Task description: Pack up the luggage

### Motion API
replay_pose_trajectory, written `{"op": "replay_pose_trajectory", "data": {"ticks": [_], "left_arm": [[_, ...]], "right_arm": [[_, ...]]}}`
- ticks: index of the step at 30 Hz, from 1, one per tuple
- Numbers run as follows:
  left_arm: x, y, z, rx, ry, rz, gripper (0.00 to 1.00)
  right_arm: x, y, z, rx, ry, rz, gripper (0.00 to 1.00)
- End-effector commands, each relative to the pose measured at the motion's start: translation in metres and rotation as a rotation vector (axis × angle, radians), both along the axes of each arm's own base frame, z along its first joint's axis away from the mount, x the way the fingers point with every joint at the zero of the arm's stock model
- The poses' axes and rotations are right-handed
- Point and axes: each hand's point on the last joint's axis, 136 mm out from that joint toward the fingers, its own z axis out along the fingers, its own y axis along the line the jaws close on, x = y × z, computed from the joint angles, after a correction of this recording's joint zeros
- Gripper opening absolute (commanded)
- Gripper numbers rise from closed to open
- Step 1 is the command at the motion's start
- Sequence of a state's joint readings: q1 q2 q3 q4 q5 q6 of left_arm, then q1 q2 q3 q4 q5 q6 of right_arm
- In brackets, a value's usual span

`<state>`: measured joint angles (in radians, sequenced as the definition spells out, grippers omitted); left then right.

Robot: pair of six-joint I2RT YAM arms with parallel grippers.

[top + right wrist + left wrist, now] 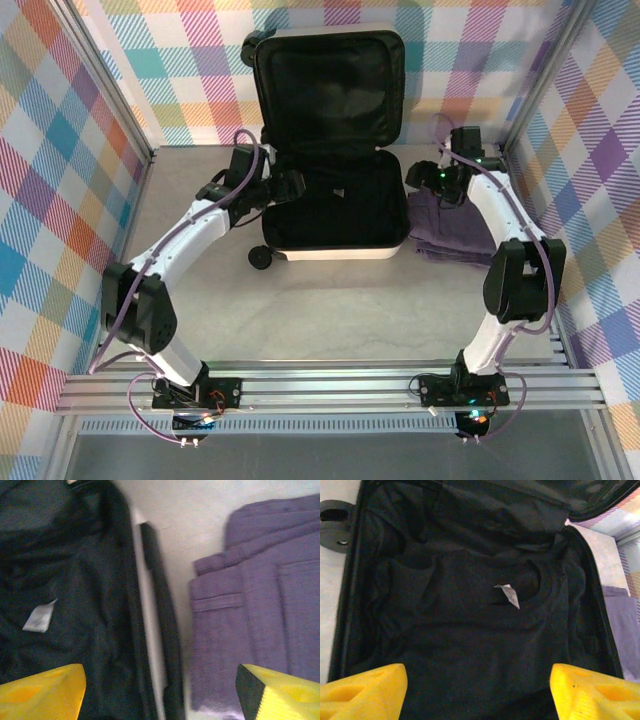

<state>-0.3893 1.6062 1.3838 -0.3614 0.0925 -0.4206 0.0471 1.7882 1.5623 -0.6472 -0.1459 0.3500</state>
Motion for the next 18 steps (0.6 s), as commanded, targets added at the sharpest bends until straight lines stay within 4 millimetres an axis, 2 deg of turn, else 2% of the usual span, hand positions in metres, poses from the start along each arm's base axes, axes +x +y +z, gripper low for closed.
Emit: {"op": "replay_pose_trajectory", "data": {"ticks": [1, 6, 11, 14, 18], "left_arm": [[-0.011, 0.013, 0.009, 0.028, -0.033, 0.011, 0.76], [-0.024, 0.024, 0.011, 0.049, -0.035, 0.034, 0.76], [-0.035, 0.029, 0.013, 0.047, -0.039, 0.042, 0.76], [-0.04, 0.033, 0.014, 0.046, -0.042, 0.05, 0.76], [-0.047, 0.031, 0.016, 0.022, -0.048, 0.038, 0.76]], "right_arm": [[0.001, -0.003, -0.032, 0.07, 0.074, -0.049, 0.79], [0.003, -0.02, -0.075, 0.09, 0.162, -0.151, 0.79], [-0.011, -0.041, -0.115, 0.112, 0.275, -0.276, 0.79], [-0.029, -0.043, -0.129, 0.121, 0.315, -0.3, 0.79], [-0.062, -0.04, -0.144, 0.13, 0.377, -0.311, 0.8]]}}
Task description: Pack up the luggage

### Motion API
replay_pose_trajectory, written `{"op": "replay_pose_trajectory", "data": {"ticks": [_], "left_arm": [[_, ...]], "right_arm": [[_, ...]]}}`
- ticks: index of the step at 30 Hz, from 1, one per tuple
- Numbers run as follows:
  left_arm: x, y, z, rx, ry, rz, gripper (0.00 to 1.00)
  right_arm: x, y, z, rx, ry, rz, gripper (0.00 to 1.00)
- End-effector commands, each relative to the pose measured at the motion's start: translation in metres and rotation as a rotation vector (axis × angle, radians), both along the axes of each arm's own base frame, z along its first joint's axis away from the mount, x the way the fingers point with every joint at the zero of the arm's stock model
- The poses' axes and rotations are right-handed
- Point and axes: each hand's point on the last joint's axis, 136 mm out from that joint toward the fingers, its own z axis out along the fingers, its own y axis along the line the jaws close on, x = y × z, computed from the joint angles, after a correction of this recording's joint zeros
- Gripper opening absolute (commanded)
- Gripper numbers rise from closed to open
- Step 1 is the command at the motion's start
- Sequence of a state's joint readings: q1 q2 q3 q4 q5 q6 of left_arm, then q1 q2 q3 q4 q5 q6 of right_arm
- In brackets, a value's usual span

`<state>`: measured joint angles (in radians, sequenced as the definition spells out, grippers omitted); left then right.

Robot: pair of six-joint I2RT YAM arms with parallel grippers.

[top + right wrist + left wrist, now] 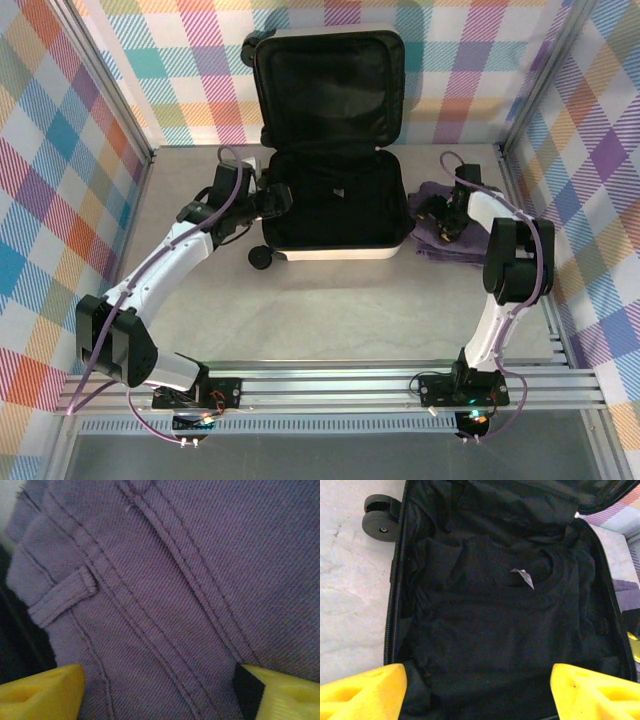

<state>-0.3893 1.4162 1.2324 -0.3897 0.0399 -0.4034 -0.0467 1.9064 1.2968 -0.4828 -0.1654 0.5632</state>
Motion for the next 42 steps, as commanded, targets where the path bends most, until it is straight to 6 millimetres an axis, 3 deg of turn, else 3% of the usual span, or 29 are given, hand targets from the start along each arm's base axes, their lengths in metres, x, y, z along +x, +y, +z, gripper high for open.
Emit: {"op": "replay_pose_trajectory", "data": {"ticks": [1, 7, 15, 20, 23, 28, 33, 38, 42], "left_arm": [[-0.007, 0.003, 0.008, -0.024, -0.017, 0.001, 0.76], [-0.02, -0.017, 0.016, -0.114, -0.013, -0.07, 0.76], [-0.039, -0.077, 0.013, -0.179, -0.027, -0.225, 0.77], [-0.053, -0.122, -0.006, -0.187, 0.021, -0.337, 0.77], [-0.062, -0.144, -0.022, -0.177, 0.061, -0.388, 0.77], [-0.078, -0.176, -0.045, -0.161, 0.121, -0.463, 0.77], [-0.092, -0.201, -0.064, -0.166, 0.179, -0.52, 0.77], [-0.096, -0.196, -0.088, -0.141, 0.235, -0.48, 0.76], [-0.097, -0.181, -0.107, -0.107, 0.27, -0.438, 0.77]], "right_arm": [[-0.042, 0.002, -0.019, 0.04, 0.118, -0.039, 0.8], [-0.094, 0.019, -0.018, 0.145, 0.142, -0.044, 0.8], [-0.169, 0.027, -0.008, 0.178, 0.16, -0.114, 0.81], [-0.221, 0.037, -0.012, 0.158, 0.185, -0.126, 0.81], [-0.238, 0.038, -0.007, 0.151, 0.177, -0.101, 0.81], [-0.227, 0.027, 0.019, 0.054, 0.099, -0.029, 0.82], [-0.212, 0.038, 0.006, 0.093, 0.148, 0.031, 0.79], [-0.211, 0.052, -0.012, 0.098, 0.159, 0.074, 0.79], [-0.213, 0.081, -0.013, 0.086, 0.13, 0.183, 0.79]]}}
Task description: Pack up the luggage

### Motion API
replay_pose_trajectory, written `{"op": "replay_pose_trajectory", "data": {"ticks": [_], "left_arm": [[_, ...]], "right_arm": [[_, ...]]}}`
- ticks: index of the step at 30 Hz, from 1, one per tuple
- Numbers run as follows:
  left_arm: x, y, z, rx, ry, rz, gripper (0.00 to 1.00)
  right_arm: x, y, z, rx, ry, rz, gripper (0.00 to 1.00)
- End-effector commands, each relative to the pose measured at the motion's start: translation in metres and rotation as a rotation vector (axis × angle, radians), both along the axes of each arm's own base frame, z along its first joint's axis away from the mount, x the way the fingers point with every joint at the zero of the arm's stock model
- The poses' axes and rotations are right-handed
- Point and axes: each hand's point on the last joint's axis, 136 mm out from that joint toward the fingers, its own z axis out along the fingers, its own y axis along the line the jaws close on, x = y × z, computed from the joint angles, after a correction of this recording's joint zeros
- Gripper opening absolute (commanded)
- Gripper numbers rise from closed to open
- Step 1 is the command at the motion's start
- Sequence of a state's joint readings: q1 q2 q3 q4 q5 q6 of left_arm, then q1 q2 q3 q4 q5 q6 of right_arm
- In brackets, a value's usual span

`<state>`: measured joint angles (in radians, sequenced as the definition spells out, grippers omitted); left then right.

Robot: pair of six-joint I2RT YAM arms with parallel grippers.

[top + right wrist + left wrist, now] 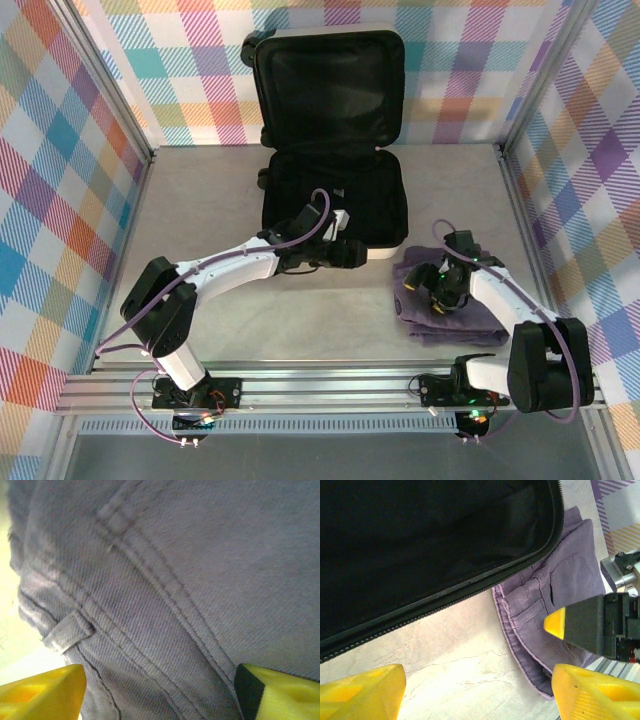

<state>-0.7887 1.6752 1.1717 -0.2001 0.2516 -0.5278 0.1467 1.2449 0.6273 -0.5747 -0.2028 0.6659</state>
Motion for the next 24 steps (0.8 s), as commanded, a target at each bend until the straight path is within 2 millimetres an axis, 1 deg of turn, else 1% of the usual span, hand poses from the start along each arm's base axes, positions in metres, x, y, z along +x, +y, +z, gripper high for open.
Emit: {"op": "replay_pose_trajectory", "data": {"ticks": [1, 4, 9, 13, 14, 16, 18, 21, 23, 24], "left_arm": [[0.0, 0.012, -0.014, 0.017, 0.034, 0.044, 0.77], [0.0, 0.019, -0.027, 0.012, 0.078, 0.064, 0.77], [-0.006, 0.031, -0.048, 0.063, 0.12, 0.086, 0.77], [-0.012, 0.031, -0.063, 0.076, 0.157, 0.077, 0.77], [-0.012, 0.03, -0.066, 0.07, 0.165, 0.072, 0.77], [-0.016, 0.026, -0.069, 0.062, 0.178, 0.052, 0.77], [-0.018, 0.022, -0.072, 0.059, 0.185, 0.033, 0.76], [-0.022, 0.012, -0.071, 0.039, 0.178, -0.012, 0.76], [-0.022, 0.005, -0.069, 0.029, 0.17, -0.039, 0.76], [-0.022, 0.002, -0.068, 0.024, 0.167, -0.05, 0.77]], "right_arm": [[-0.007, 0.031, -0.005, 0.037, -0.015, 0.104, 0.79], [-0.008, 0.056, -0.004, 0.052, -0.038, 0.187, 0.78], [-0.007, 0.096, 0.0, 0.072, -0.066, 0.334, 0.78], [-0.009, 0.124, 0.001, 0.081, -0.077, 0.462, 0.77], [-0.008, 0.126, 0.001, 0.07, -0.071, 0.488, 0.76], [0.0, 0.118, 0.008, 0.006, -0.079, 0.484, 0.77], [0.008, 0.103, 0.021, -0.044, -0.104, 0.464, 0.78], [0.016, 0.075, 0.048, -0.081, -0.127, 0.399, 0.82], [0.015, 0.056, 0.064, -0.093, -0.13, 0.352, 0.85], [0.014, 0.047, 0.068, -0.101, -0.127, 0.325, 0.86]]}}
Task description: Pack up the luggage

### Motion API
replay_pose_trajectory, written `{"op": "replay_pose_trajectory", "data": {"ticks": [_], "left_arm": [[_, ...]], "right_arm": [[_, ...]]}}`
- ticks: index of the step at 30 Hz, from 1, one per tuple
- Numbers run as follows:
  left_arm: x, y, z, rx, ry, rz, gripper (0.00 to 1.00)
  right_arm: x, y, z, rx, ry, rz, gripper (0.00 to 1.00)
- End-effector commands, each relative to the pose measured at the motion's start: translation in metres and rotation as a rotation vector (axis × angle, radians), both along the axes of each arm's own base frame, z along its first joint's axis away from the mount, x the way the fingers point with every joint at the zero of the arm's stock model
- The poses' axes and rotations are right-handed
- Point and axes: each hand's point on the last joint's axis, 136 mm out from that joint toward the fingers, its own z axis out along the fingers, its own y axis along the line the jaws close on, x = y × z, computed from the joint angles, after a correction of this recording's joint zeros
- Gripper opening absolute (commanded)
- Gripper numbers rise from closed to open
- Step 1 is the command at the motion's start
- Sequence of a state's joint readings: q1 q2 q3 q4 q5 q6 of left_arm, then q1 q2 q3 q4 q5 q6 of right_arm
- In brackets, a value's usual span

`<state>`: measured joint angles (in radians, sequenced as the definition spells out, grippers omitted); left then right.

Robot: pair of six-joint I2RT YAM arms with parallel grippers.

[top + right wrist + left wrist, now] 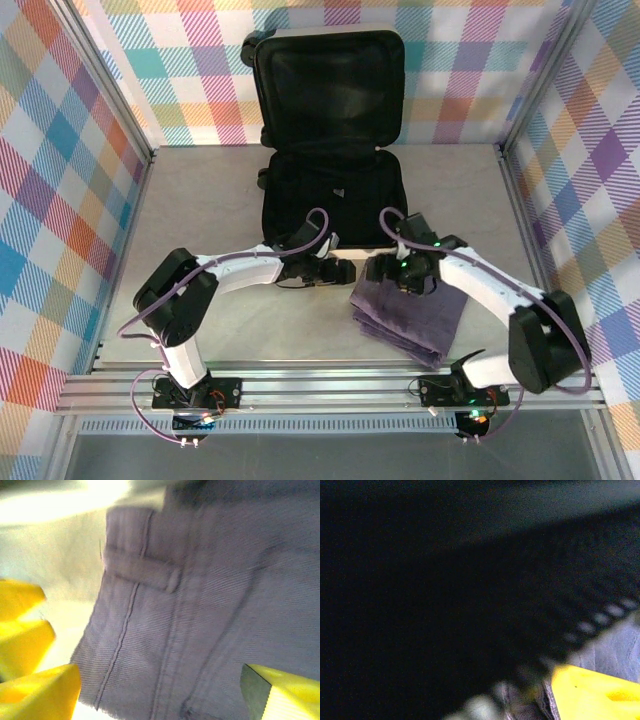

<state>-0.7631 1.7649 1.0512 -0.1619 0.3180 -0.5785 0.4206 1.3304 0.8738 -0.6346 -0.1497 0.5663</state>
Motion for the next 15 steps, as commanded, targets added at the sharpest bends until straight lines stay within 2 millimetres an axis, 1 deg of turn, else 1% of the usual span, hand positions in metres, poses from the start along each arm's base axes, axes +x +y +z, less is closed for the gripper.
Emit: {"op": "replay_pose_trajectory", "data": {"ticks": [1, 3, 5, 7, 10, 15], "left_arm": [[-0.003, -0.021, 0.009, -0.063, -0.021, -0.077, 0.77], [-0.003, -0.028, 0.012, -0.088, -0.024, -0.097, 0.77], [-0.003, -0.035, 0.014, -0.106, -0.028, -0.117, 0.77], [-0.003, -0.041, 0.017, -0.117, -0.032, -0.139, 0.77], [-0.006, -0.05, 0.02, -0.13, -0.038, -0.175, 0.77], [-0.013, -0.061, 0.016, -0.125, -0.033, -0.221, 0.77]], "right_arm": [[-0.012, -0.039, 0.019, -0.077, 0.024, -0.067, 0.88], [-0.016, -0.058, 0.017, -0.089, 0.06, -0.141, 0.89], [-0.022, -0.078, 0.006, -0.099, 0.117, -0.225, 0.9], [-0.025, -0.092, -0.005, -0.09, 0.167, -0.299, 0.9], [-0.03, -0.107, -0.014, -0.074, 0.202, -0.382, 0.91], [-0.049, -0.126, -0.027, -0.101, 0.246, -0.451, 0.94]]}}
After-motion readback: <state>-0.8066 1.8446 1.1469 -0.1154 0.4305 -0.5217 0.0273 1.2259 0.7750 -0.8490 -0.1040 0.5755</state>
